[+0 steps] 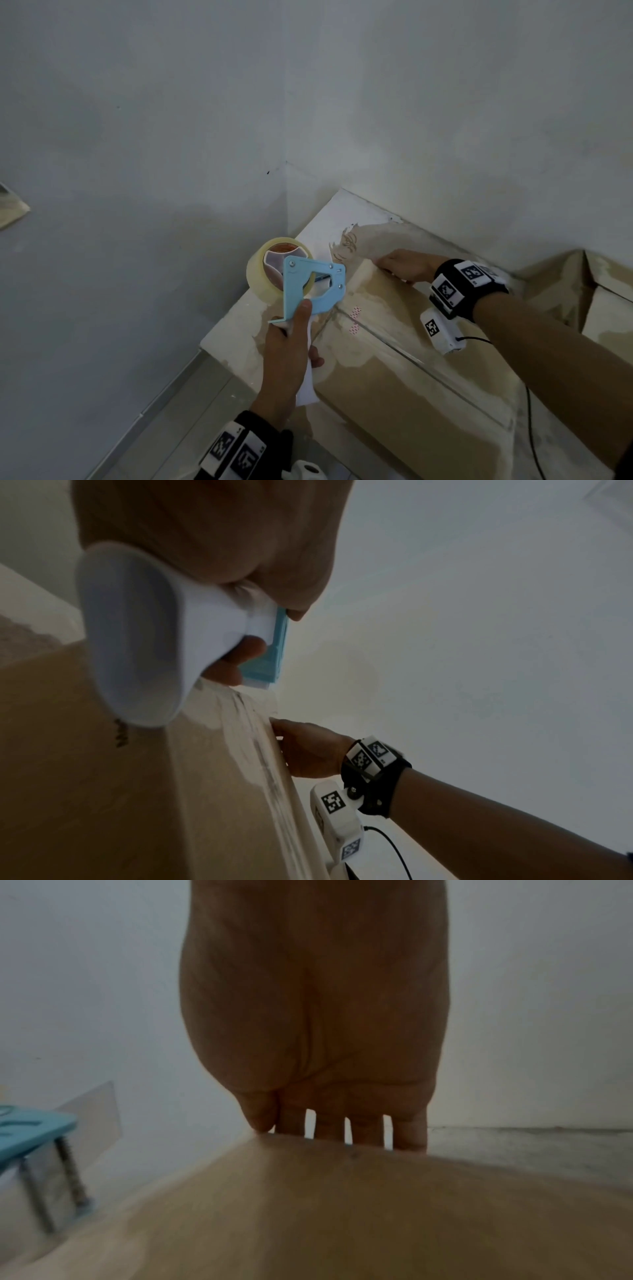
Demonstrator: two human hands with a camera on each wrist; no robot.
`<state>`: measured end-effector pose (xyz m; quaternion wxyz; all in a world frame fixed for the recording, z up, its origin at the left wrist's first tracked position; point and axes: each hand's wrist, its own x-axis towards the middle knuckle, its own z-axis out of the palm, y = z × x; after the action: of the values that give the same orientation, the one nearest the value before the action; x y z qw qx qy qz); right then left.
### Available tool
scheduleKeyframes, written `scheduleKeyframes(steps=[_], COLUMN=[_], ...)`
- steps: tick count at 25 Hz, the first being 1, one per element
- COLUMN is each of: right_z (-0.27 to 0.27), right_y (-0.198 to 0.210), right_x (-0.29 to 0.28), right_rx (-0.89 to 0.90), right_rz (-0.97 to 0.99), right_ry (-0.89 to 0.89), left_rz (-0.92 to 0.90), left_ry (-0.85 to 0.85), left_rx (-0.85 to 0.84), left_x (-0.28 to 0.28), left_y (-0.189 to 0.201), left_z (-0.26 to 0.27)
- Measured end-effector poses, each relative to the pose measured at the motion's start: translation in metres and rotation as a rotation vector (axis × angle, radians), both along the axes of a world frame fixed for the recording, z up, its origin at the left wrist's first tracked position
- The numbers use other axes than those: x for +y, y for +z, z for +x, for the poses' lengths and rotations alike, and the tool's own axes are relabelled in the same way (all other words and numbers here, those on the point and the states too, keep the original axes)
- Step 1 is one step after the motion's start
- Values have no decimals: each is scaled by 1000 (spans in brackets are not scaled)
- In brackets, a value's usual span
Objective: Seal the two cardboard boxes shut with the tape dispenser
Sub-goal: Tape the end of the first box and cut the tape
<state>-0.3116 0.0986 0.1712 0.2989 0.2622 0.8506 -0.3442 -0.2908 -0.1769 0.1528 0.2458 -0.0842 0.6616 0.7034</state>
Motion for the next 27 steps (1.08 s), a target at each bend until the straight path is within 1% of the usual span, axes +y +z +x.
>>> scheduleKeyframes(steps=[1, 4, 5, 7, 8, 10, 12, 14, 15, 16, 18, 19, 23, 27], right_z=[1, -3, -5, -8, -9, -12, -12, -11, -9, -8, -6, -6, -6, -5], right_y=[0, 4, 6, 6, 6, 3, 2, 5, 7, 8, 7, 6, -5, -4], right_x=[1, 3, 2, -2, -4, -7, -8, -9, -10, -10, -9, -10, -17, -24], right_rx=[26, 319, 362, 327, 288, 226, 118, -22, -38, 27, 264, 326, 314, 321], right_rz=[-3, 6, -17, -29, 5, 70, 76, 36, 32, 38, 54, 43, 11, 18], right_ry=[1, 6, 44, 156, 206, 249, 231, 149, 129, 136, 164, 161, 64, 14], left_rz=[0, 7, 4, 2, 6, -2, -15, -21, -27, -36, -47, -51, -96, -87], left_ry=[-3, -6, -7, -13, -15, -2, 9, 12, 14, 19, 16, 4, -66, -110], left_rx=[5, -2, -1, -2, -8, -21, -36, -48, -52, -53, -54, -53, -53, -131], left_x=[0, 0, 0, 0, 0, 0, 0, 0, 0, 0, 1, 1, -2, -11], left_y=[-1, -3, -4, -5, -4, -4, -4, -4, -4, -4, -3, -1, 1, -2], left_z=[-1, -1, -2, -1, -1, -3, -3, -3, -3, -4, -5, -6, -11, -18])
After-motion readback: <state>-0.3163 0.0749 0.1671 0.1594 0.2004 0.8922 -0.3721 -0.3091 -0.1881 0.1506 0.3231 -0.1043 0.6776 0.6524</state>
